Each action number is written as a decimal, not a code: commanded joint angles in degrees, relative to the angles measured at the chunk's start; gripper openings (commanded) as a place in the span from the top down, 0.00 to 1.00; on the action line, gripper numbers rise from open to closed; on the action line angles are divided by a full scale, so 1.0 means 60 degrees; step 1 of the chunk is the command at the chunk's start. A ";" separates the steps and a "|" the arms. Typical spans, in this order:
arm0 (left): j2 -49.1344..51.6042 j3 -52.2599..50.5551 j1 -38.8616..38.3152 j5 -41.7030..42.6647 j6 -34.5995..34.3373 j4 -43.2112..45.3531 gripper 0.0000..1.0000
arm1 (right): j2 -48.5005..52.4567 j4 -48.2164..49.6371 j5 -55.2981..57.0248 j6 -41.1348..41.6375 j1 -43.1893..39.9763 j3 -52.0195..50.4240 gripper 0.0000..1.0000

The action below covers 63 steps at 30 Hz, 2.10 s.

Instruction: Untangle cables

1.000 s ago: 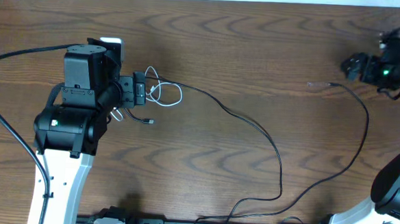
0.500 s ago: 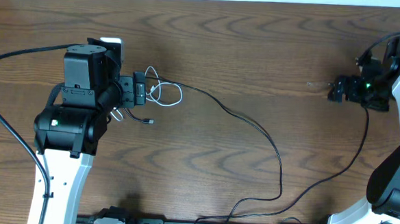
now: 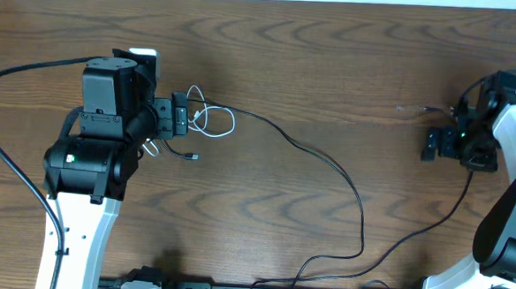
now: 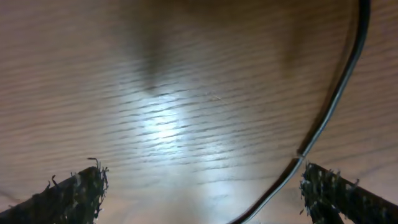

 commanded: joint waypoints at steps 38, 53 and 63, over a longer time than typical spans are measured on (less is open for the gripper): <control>0.0000 0.0087 0.0007 0.0015 0.0058 0.0007 0.08 | -0.0029 0.3297 0.1239 -0.0375 -0.1024 -0.1840 0.11; 0.0004 0.0087 0.0007 0.0015 0.0058 0.0007 0.08 | -0.0029 0.5140 0.1231 -0.0441 -0.1024 -0.3672 0.41; 0.0004 0.0087 0.0007 0.0015 0.0058 0.0007 0.07 | -0.0029 0.5286 0.0991 -0.0098 -0.1024 -0.3847 0.97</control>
